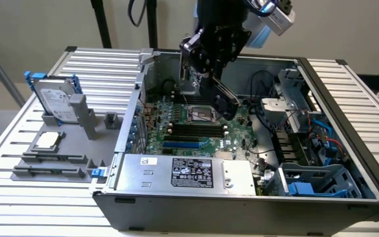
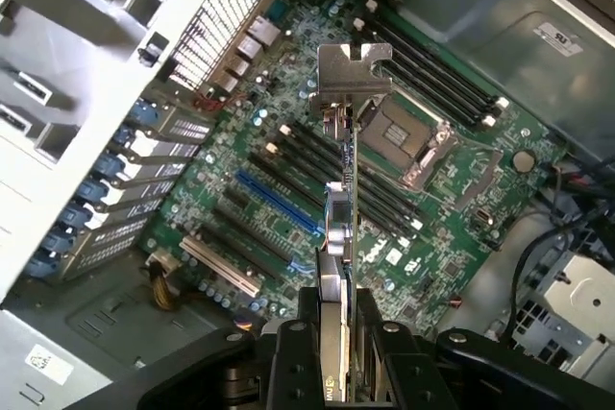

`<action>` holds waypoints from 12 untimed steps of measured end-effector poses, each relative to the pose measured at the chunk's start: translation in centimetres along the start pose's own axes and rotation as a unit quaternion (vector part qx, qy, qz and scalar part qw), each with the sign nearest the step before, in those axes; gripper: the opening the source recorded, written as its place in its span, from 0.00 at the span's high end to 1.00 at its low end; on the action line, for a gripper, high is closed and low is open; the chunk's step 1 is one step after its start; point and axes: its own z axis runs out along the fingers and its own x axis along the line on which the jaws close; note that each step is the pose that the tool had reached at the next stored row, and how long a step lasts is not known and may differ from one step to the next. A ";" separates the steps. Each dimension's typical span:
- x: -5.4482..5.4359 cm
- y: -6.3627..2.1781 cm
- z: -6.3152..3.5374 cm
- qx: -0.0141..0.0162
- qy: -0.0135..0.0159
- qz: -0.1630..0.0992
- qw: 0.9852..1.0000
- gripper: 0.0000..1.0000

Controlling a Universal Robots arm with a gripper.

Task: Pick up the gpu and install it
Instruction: 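Pick up the gpu and move the gpu toward the slot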

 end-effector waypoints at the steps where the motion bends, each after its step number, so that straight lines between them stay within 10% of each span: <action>1: 0.0 0.00 0.09 0.000 0.000 -0.009 1.000 0.74; 12: 0.0 0.00 1.08 -0.001 0.000 -0.109 0.994 0.74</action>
